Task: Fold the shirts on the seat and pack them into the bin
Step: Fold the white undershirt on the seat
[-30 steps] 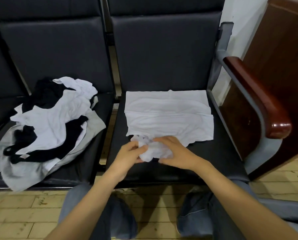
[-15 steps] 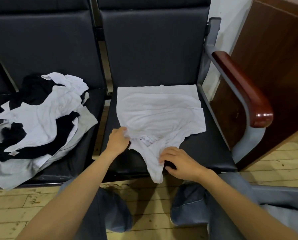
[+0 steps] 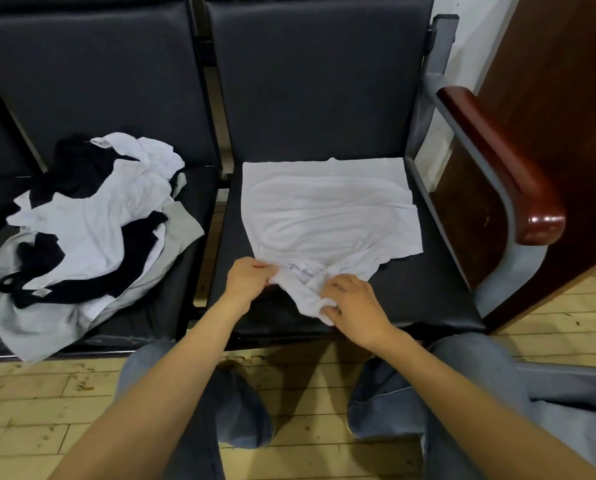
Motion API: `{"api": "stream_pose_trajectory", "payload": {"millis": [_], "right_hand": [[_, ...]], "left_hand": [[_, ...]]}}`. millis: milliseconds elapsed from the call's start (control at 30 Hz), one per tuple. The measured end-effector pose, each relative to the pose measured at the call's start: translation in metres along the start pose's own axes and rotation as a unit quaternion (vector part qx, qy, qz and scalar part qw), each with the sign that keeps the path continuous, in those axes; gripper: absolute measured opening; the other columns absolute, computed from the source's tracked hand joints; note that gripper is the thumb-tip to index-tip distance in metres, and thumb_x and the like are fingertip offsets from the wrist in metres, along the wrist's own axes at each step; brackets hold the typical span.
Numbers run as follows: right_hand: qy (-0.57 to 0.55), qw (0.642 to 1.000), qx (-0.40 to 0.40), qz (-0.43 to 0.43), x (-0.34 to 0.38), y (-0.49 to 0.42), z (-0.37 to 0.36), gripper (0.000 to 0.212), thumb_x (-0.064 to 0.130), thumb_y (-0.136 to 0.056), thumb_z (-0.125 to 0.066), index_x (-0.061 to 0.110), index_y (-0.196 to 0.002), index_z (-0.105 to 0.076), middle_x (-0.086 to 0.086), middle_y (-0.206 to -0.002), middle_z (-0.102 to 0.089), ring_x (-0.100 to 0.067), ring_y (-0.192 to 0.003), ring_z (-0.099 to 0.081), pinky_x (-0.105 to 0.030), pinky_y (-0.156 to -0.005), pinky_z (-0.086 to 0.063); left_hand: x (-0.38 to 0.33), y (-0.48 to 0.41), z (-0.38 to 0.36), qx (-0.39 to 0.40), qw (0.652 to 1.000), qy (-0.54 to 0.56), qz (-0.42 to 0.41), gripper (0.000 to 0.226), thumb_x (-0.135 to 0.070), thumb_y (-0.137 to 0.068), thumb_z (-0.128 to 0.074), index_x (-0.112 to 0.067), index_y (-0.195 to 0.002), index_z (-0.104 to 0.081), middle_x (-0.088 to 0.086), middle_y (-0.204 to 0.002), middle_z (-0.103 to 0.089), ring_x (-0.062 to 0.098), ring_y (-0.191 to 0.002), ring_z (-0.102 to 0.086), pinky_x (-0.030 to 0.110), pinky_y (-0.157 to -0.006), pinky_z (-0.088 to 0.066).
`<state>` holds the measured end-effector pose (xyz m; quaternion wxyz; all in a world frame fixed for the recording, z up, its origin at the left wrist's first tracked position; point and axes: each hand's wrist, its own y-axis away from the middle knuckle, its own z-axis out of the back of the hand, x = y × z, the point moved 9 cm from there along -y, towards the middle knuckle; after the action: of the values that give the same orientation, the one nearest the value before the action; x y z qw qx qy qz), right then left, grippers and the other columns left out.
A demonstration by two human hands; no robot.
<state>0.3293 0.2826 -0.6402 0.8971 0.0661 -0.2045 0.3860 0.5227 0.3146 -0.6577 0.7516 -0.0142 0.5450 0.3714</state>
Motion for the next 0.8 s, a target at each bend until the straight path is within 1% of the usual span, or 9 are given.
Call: {"api": "stream_pose_trajectory", "payload": {"millis": [67,167,267,400,433,500,600,700,800], "right_hand": [[-0.095,0.994,-0.050,-0.034,-0.007,-0.002,0.023,0.025,0.020,-0.094,-0.054,0.006,-0.112,-0.063,-0.011,-0.115,-0.059,-0.027,-0.111,-0.049,-0.027,-0.087,-0.036],[-0.223,0.970,-0.091,-0.030,-0.006,0.005,0.065,0.012,0.016,-0.094,-0.057,0.012,-0.104,-0.063,-0.001,-0.105,-0.059,-0.013,-0.100,-0.050,-0.010,-0.078,-0.036],[-0.244,0.970,0.011,0.005,0.002,0.020,0.077,0.010,0.019,-0.091,-0.061,0.027,-0.097,-0.063,0.006,-0.103,-0.061,-0.009,-0.095,-0.056,-0.016,-0.079,-0.045],[-0.105,0.976,0.190,0.019,-0.003,0.056,0.045,0.020,0.030,-0.084,-0.068,0.027,-0.104,-0.066,0.008,-0.111,-0.062,-0.010,-0.101,-0.056,-0.029,-0.091,-0.046],[-0.093,0.971,0.220,0.008,-0.007,0.064,0.036,0.023,0.036,-0.083,-0.069,0.029,-0.104,-0.066,0.012,-0.113,-0.060,-0.007,-0.103,-0.055,-0.028,-0.093,-0.046],[-0.107,0.967,0.231,-0.025,-0.015,0.071,0.027,0.027,0.047,-0.081,-0.067,0.034,-0.104,-0.064,0.016,-0.116,-0.057,-0.006,-0.106,-0.054,-0.028,-0.095,-0.045],[-0.107,0.977,0.162,-0.085,-0.035,0.060,0.029,0.028,0.041,-0.091,-0.059,0.027,-0.116,-0.060,0.007,-0.124,-0.055,-0.012,-0.113,-0.052,-0.027,-0.095,-0.043],[-0.090,0.984,0.087,-0.130,-0.050,0.039,0.037,0.032,0.028,-0.099,-0.049,0.019,-0.130,-0.051,-0.004,-0.138,-0.045,-0.021,-0.124,-0.041,-0.028,-0.099,-0.037],[-0.050,0.981,0.059,-0.180,-0.068,0.021,0.040,0.044,0.028,-0.100,-0.044,0.017,-0.142,-0.037,-0.008,-0.149,-0.033,-0.027,-0.135,-0.029,-0.036,-0.109,-0.031]], "left_hand": [[-0.015,0.015,0.016,-0.003,0.995,0.095,0.006,0.006,-0.012,-0.090,-0.062,-0.008,-0.093,-0.059,0.010,-0.093,-0.064,0.015,-0.074,-0.061,0.024,-0.068,-0.052],[-0.039,0.053,0.031,0.036,0.993,0.108,-0.021,0.016,-0.013,-0.090,-0.063,-0.005,-0.103,-0.060,0.010,-0.094,-0.066,0.016,-0.073,-0.065,0.024,-0.065,-0.054],[-0.043,0.100,0.019,0.172,0.984,0.031,-0.032,0.018,-0.015,-0.087,-0.067,-0.006,-0.102,-0.062,0.009,-0.087,-0.067,0.014,-0.068,-0.066,0.024,-0.068,-0.056],[-0.005,0.145,-0.006,0.360,0.927,-0.103,0.017,0.024,-0.021,-0.088,-0.067,-0.007,-0.108,-0.062,0.012,-0.090,-0.071,0.015,-0.076,-0.069,0.027,-0.074,-0.054],[0.004,0.144,-0.008,0.357,0.927,-0.112,0.024,0.023,-0.020,-0.089,-0.066,-0.007,-0.108,-0.063,0.012,-0.091,-0.071,0.017,-0.078,-0.069,0.028,-0.075,-0.053],[0.014,0.128,-0.007,0.281,0.954,-0.102,0.032,0.019,-0.017,-0.091,-0.063,-0.006,-0.106,-0.063,0.011,-0.093,-0.070,0.016,-0.078,-0.066,0.025,-0.072,-0.052],[0.016,0.096,-0.004,0.152,0.980,-0.126,-0.009,0.021,-0.017,-0.092,-0.060,-0.009,-0.111,-0.064,0.006,-0.105,-0.066,0.014,-0.090,-0.061,0.023,-0.074,-0.050],[-0.002,0.072,-0.014,0.075,0.971,-0.198,-0.108,0.027,-0.018,-0.096,-0.054,-0.011,-0.120,-0.061,0.007,-0.126,-0.058,0.019,-0.114,-0.054,0.023,-0.089,-0.041],[-0.020,0.055,-0.024,0.022,0.953,-0.249,-0.172,0.038,-0.023,-0.098,-0.049,-0.010,-0.134,-0.049,0.009,-0.141,-0.043,0.026,-0.128,-0.040,0.031,-0.101,-0.036]]}}
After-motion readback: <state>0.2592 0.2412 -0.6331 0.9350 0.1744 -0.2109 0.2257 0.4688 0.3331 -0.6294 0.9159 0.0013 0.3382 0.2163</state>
